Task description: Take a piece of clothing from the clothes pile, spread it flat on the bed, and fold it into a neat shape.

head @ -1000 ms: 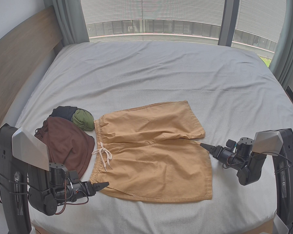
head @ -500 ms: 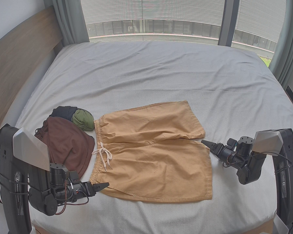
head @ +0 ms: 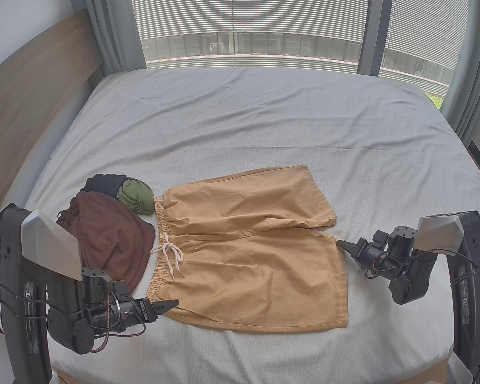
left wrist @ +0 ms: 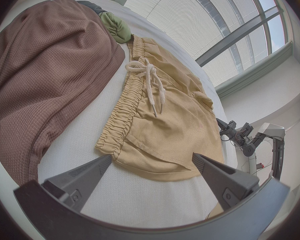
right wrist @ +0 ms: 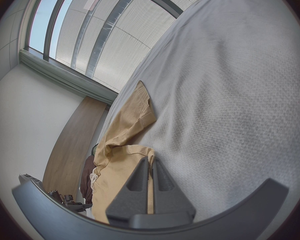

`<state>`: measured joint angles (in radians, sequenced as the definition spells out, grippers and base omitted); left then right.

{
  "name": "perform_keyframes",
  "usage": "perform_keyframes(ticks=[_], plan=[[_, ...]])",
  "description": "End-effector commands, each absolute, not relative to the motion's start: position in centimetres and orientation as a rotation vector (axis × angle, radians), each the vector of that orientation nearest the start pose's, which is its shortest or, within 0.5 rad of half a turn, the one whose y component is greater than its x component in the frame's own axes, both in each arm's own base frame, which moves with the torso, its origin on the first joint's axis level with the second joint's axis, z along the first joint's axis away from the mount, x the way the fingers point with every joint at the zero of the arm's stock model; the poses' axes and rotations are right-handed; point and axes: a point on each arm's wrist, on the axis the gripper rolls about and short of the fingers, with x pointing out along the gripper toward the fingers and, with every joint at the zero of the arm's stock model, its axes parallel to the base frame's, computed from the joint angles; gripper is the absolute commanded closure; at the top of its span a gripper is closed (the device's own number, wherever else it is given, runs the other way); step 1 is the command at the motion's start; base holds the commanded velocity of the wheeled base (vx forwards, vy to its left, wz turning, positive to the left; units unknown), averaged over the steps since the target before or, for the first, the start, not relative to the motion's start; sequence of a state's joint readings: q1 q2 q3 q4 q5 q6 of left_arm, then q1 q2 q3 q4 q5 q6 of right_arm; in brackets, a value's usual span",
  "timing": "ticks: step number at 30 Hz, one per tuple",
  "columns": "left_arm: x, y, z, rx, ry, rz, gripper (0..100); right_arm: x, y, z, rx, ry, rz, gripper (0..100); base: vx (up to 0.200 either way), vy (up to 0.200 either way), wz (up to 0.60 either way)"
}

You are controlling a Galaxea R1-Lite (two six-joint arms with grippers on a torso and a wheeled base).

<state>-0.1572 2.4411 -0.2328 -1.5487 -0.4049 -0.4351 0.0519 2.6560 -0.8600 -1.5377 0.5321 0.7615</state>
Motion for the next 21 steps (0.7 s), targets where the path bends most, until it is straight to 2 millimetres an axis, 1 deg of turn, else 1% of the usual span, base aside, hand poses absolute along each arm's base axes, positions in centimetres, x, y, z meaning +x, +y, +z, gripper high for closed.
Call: perform_keyframes(ticks=[1,6,8,15,21], plan=[[26.1,-5.0,-5.4,-0.491,0.776,-0.389,0,39.7,3.2,-6.8,0.793,0.448,0.464,100,0.000,0.000,0.00],[25.9,-5.1,-5.8,-0.490,0.789,-0.387,0,40.3,3.1,-6.3,0.788,0.417,0.467,100,0.000,0.000,0.00],[25.9,-5.1,-5.8,-0.490,0.791,-0.387,0,40.7,2.6,-6.2,0.785,0.399,0.458,100,0.000,0.000,0.00],[25.9,-5.2,-5.8,-0.488,0.792,-0.391,0,40.9,1.9,-6.1,0.787,0.386,0.443,100,0.000,0.000,0.00],[25.9,-5.2,-5.8,-0.488,0.791,-0.392,0,40.8,1.9,-6.1,0.785,0.384,0.444,100,0.000,0.000,0.00]])
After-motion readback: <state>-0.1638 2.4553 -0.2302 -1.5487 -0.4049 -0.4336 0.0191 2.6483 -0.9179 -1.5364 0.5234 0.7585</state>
